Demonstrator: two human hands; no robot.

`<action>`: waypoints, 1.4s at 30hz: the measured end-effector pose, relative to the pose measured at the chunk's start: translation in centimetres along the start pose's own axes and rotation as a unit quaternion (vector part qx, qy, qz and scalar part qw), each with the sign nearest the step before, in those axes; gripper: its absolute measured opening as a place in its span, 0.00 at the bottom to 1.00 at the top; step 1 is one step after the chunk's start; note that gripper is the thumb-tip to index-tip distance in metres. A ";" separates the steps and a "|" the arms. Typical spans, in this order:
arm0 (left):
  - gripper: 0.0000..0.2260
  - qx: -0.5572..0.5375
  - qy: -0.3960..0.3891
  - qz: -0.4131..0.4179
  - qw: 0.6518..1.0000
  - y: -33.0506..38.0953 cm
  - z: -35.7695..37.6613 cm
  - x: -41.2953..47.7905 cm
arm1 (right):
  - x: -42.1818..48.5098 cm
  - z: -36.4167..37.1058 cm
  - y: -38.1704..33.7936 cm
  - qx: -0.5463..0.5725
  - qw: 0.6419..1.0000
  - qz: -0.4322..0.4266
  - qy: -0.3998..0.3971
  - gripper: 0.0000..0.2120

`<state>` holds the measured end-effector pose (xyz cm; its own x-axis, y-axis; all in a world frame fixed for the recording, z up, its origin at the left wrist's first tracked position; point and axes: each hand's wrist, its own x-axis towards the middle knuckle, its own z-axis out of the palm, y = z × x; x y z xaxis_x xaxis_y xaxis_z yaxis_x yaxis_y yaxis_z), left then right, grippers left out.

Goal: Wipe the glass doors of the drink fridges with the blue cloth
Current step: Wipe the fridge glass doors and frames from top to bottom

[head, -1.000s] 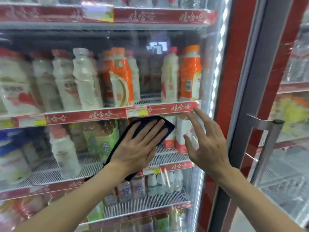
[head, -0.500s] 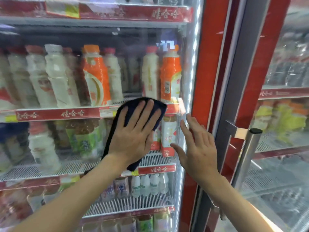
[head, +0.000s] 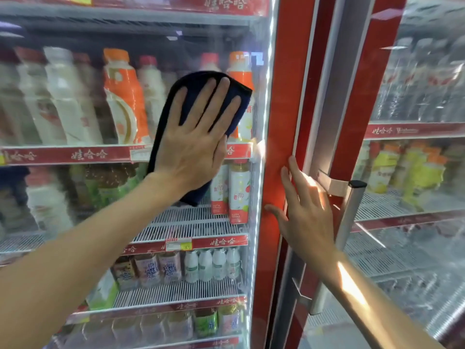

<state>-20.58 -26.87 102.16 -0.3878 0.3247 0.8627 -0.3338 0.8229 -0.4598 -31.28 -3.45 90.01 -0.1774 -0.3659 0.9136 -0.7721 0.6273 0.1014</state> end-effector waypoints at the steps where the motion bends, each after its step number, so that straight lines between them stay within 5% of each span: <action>1: 0.28 -0.007 0.002 -0.008 1.000 0.9 0.3 -0.7 | -0.1 0.1 0.0 -0.002 1.000 0.001 -0.001 0.36; 8: 0.30 -0.013 -0.060 0.085 0.995 8.6 2.6 -10.3 | 0.4 -1.7 -0.5 -0.007 0.999 -0.020 -0.041 0.34; 13: 0.28 -0.018 -0.065 0.153 0.986 6.4 2.2 -8.4 | 1.8 -5.0 2.3 -0.003 0.994 -0.077 0.074 0.16; 18: 0.28 -0.025 0.014 -0.017 0.999 5.7 2.0 -0.8 | 3.5 -4.4 5.1 -0.035 0.993 -0.073 0.081 0.15; 25: 0.28 -0.030 0.043 -0.131 0.990 10.1 3.0 -0.6 | 3.3 -3.3 5.5 -0.040 0.991 -0.079 0.101 0.12; 35: 0.28 -0.050 0.019 -0.230 0.972 20.0 5.7 -6.3 | 3.2 -3.5 5.3 -0.051 0.991 -0.074 0.094 0.11; 42: 0.27 -0.080 -0.070 -0.233 0.967 23.1 4.9 -8.5 | 3.4 -3.6 5.1 -0.053 0.990 -0.079 0.101 0.09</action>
<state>-29.20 -12.94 83.15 -0.3436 -0.1546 0.9263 -0.3677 0.9297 0.0188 -33.64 1.03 95.04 0.0742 -0.3262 0.9424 -0.7106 0.6457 0.2794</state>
